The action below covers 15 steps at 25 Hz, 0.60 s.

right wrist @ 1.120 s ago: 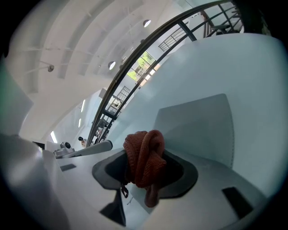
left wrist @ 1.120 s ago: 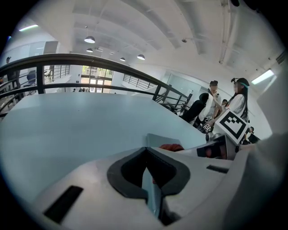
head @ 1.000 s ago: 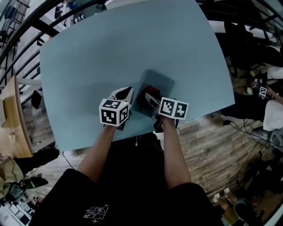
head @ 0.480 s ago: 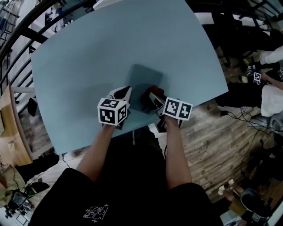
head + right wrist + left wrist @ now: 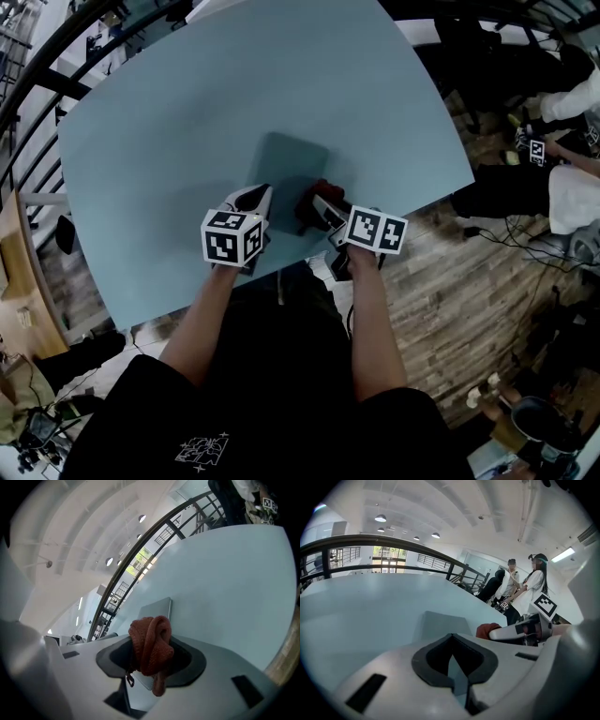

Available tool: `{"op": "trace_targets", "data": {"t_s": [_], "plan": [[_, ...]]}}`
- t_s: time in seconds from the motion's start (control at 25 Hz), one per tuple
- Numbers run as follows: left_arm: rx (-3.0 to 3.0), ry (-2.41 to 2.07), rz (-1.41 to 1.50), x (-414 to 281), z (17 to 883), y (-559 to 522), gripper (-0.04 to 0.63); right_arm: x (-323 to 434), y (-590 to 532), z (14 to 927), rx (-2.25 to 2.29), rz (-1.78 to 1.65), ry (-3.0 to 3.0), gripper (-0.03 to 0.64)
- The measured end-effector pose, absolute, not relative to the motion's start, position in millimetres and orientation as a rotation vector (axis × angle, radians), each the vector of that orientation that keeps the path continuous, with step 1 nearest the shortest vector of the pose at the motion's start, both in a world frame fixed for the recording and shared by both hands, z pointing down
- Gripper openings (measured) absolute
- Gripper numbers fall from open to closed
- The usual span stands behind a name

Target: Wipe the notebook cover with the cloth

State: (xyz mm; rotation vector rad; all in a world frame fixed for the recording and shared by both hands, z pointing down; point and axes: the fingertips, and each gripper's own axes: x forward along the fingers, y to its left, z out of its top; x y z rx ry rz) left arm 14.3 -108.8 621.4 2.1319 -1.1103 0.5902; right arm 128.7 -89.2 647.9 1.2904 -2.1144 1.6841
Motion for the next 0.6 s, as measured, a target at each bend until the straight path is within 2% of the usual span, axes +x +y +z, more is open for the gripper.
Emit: {"op": "trace_targets", "data": {"t_s": [0.6], "plan": [[2.046, -1.278, 0.583, -50.8, 611.4, -96.1, 0.008, 31.5, -86.2, 633.1, 0.993, 1.656, -2.244, 0.173]]}}
